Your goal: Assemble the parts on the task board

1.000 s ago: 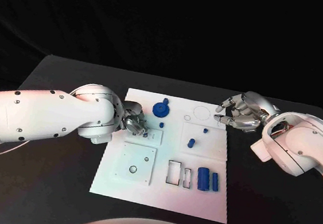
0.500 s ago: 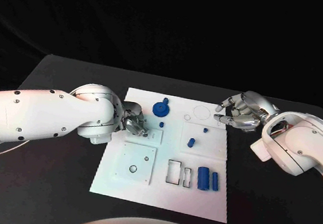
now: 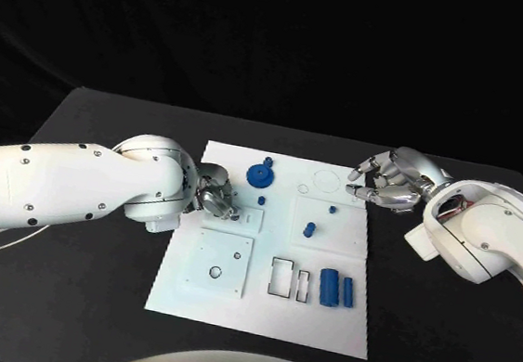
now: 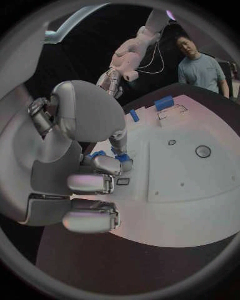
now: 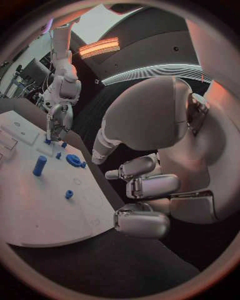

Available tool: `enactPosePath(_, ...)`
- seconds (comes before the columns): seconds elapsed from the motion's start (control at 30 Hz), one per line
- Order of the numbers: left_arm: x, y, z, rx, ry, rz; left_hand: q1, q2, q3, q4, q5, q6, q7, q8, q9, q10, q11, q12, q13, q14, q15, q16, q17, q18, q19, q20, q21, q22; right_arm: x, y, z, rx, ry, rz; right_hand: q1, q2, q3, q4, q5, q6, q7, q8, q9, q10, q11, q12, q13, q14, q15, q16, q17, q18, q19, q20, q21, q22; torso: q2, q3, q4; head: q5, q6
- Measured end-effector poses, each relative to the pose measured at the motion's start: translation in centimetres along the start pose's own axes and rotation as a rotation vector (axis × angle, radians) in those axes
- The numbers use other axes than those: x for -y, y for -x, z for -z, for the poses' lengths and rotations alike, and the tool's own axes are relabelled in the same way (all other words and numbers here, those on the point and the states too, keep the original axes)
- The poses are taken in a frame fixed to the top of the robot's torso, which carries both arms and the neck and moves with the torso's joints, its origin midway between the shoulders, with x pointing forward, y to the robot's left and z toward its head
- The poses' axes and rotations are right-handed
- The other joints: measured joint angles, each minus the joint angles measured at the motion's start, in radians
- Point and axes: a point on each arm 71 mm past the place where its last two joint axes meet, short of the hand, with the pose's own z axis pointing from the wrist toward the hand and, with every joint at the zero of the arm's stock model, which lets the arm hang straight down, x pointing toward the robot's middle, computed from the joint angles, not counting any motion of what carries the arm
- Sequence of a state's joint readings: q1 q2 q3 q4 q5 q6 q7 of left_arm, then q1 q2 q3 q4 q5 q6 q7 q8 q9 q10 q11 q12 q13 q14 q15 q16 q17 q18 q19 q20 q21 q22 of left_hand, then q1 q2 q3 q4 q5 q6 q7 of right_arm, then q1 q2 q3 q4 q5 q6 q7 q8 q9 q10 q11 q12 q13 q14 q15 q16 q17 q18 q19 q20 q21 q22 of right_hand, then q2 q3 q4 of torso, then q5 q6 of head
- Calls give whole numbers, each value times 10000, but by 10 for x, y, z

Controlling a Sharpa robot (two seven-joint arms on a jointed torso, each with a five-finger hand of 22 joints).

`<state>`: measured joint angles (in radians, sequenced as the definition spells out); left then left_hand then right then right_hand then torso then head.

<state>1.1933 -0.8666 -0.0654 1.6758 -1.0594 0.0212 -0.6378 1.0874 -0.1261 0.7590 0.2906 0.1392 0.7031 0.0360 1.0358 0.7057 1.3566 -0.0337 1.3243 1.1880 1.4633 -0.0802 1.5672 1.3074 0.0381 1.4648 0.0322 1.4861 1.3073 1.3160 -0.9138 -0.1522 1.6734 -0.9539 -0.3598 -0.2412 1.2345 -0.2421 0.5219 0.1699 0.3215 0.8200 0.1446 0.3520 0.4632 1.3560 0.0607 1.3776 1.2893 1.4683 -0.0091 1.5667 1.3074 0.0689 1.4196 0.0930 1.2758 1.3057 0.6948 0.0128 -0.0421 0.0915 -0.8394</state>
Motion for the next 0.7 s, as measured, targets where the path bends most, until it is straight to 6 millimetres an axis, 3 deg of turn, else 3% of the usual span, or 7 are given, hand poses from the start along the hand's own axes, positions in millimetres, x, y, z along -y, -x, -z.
enactPosePath(0.5, 1, 1, -1, -72, 15, 65, 101, -5, 0, 0, -5, 119, 15, -5, -75, 71, 0, 38, 48, 0, 0, 0, 0, -1, 0, 0, 0, 8, 1, -1, 0, -18, -19, -6, 0, 0, 0, -1, 0, 0, 0, 39, 8, 0, 0, 0, 0, 0, 0, 0, 0, 0, 0, 0, 0, -10, -4, 10, -5, -21, -44)
enactPosePath(0.7, 1, 1, -2, -184, 33, 12, 101, -5, 0, 0, 135, 141, -3, -6, -116, 71, 0, 38, 59, 0, 0, 0, 0, 0, 1, 0, 0, 7, 1, -1, -1, -23, -20, -7, 0, 0, 0, -1, 0, 0, 0, 39, 8, 0, 0, 0, 0, 0, 0, 0, 0, 0, 0, 0, 0, -10, -5, 12, -5, -16, -69)
